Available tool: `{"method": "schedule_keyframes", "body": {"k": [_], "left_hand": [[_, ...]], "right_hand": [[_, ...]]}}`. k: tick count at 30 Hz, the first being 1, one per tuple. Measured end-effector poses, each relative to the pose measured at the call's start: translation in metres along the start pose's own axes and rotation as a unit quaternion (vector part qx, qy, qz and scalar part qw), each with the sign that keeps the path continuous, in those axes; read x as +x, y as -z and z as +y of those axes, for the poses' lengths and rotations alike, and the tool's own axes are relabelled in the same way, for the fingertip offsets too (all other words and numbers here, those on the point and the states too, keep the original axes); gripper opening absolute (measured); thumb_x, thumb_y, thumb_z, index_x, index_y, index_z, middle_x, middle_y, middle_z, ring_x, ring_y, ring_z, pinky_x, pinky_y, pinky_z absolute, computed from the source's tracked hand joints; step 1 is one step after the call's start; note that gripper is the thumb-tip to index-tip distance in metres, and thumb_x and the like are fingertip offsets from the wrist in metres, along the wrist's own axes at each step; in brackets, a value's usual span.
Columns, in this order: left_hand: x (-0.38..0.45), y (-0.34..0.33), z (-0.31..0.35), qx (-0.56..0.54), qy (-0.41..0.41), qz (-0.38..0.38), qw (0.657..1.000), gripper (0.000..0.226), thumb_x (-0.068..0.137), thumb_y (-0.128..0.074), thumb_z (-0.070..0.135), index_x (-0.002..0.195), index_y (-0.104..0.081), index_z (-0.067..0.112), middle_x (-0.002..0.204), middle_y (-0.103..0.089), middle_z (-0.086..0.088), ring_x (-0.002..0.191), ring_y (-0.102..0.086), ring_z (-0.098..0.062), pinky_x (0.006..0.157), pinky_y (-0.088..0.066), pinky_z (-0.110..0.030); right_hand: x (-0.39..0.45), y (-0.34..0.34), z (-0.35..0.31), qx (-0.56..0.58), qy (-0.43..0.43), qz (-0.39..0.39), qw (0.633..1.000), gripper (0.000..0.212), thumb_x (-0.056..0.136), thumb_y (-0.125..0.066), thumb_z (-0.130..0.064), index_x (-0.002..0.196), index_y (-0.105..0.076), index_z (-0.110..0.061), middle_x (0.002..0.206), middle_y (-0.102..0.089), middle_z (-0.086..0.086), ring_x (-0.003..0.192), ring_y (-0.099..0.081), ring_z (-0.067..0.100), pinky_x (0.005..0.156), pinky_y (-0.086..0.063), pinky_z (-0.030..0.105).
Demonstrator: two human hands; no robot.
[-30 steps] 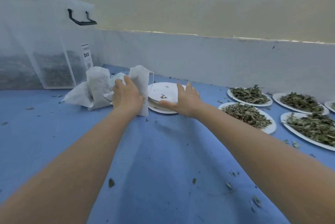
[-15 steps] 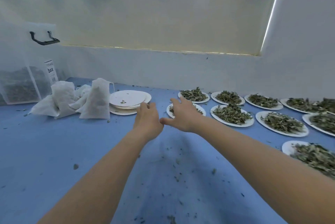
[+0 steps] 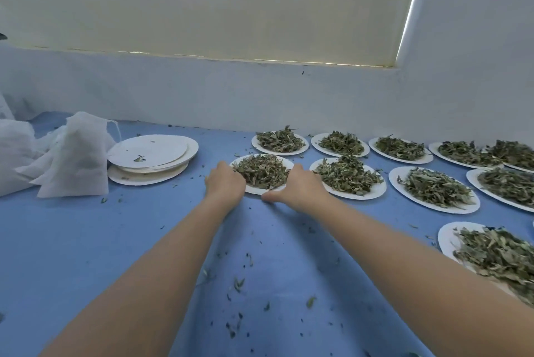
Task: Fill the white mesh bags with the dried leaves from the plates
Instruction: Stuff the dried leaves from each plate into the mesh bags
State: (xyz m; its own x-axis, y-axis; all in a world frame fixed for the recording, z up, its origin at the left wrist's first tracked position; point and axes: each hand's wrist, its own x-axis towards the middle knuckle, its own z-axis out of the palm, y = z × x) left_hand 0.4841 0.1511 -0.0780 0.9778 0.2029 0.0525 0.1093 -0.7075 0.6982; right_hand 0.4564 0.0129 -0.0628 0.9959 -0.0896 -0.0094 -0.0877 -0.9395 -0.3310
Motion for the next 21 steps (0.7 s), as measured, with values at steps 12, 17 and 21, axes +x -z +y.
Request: {"method": "schedule_keyframes", "body": {"k": [12, 17, 21], "left_hand": [[-0.022, 0.027, -0.005, -0.054, -0.006, -0.021, 0.998, 0.048, 0.087, -0.046, 0.005, 0.134, -0.035, 0.009, 0.129, -0.048, -0.013, 0.115, -0.046, -0.029, 0.082, -0.046, -0.034], [-0.084, 0.051, -0.003, -0.100, -0.040, -0.004, 0.994, 0.046, 0.085, -0.054, 0.008, 0.128, -0.039, 0.010, 0.121, -0.053, -0.009, 0.094, -0.048, -0.020, 0.067, -0.039, -0.027], [-0.139, 0.052, 0.001, -0.085, -0.060, -0.027, 0.994, 0.048, 0.087, -0.055, 0.012, 0.131, -0.035, 0.009, 0.121, -0.052, -0.007, 0.090, -0.050, -0.020, 0.055, -0.038, -0.025]], "right_hand": [[-0.036, 0.010, -0.010, 0.057, 0.017, 0.058, 0.997, 0.089, 0.069, -0.072, -0.059, 0.127, -0.034, -0.003, 0.114, -0.055, 0.009, 0.116, -0.045, 0.029, 0.087, -0.040, 0.033], [-0.097, 0.032, -0.002, 0.092, 0.028, 0.058, 0.994, 0.100, 0.062, -0.079, -0.058, 0.131, -0.029, -0.005, 0.114, -0.057, 0.008, 0.115, -0.049, 0.028, 0.086, -0.049, 0.039], [-0.147, 0.045, 0.016, 0.057, 0.032, 0.066, 0.996, 0.107, 0.061, -0.078, -0.060, 0.138, -0.024, -0.008, 0.100, -0.055, 0.004, 0.110, -0.052, 0.028, 0.078, -0.050, 0.037]]}}
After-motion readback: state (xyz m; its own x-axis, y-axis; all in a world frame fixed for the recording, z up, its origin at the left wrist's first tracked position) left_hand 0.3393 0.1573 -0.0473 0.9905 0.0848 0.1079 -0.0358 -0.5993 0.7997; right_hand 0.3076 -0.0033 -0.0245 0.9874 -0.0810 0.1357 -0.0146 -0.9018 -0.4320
